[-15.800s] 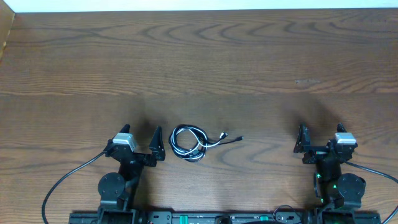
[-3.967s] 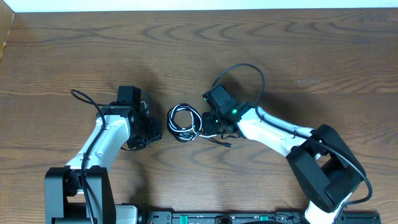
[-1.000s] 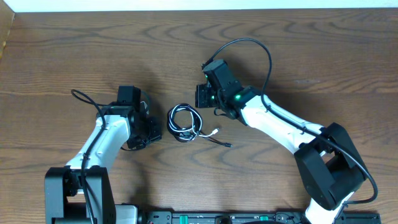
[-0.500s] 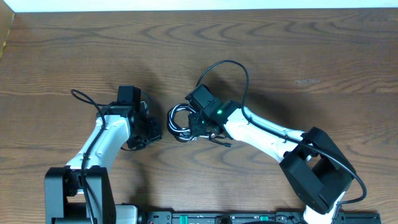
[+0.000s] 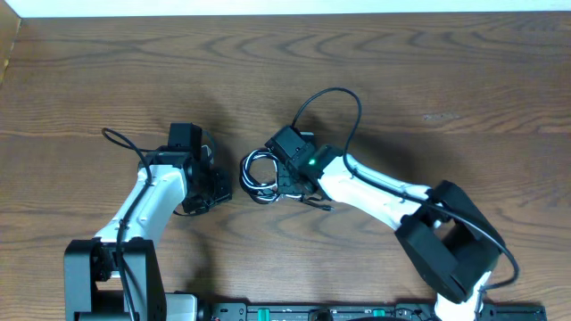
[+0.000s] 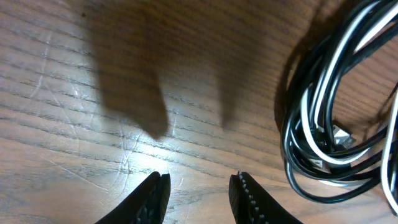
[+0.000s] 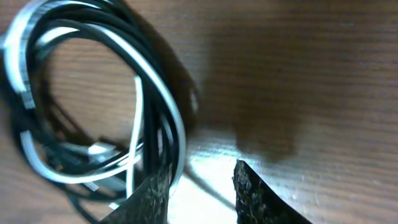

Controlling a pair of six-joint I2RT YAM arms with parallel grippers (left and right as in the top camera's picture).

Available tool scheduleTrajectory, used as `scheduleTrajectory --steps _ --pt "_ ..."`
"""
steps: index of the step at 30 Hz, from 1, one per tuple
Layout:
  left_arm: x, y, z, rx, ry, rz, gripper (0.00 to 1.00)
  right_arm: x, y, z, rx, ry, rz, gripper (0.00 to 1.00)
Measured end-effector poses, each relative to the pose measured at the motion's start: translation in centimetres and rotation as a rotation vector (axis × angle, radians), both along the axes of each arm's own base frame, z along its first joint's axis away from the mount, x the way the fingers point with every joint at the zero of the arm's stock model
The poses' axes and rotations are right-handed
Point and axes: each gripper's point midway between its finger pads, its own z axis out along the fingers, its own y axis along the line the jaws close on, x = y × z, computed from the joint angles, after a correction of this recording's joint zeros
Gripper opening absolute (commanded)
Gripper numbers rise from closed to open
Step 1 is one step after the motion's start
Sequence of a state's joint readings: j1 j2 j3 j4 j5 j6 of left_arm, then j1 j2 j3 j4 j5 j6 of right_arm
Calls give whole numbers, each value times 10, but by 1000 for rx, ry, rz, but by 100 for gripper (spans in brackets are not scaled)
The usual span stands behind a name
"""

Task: Untangle cables
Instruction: 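Close the right gripper on the cable strands and lift slightly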

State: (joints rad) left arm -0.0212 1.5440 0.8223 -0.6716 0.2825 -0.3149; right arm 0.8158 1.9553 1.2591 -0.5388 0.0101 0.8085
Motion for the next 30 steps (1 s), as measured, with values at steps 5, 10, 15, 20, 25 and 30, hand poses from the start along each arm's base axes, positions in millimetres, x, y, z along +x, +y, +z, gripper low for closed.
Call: scheduleTrajectory --steps 5,10,15,20,25,30 --pt "0 0 0 0 0 0 37 1 0 -11 -9 11 -10 25" --pt "0 0 0 0 0 0 37 3 3 -10 6 6 -18 20" --pt "0 0 0 0 0 0 37 8 7 -7 29 -14 -23 25" --pt "0 0 0 0 0 0 37 16 14 -3 61 -44 -25 25" --pt "0 0 0 0 0 0 37 18 16 -2 70 -53 -25 25" --pt "0 0 0 0 0 0 37 20 19 -1 82 -63 -25 31"
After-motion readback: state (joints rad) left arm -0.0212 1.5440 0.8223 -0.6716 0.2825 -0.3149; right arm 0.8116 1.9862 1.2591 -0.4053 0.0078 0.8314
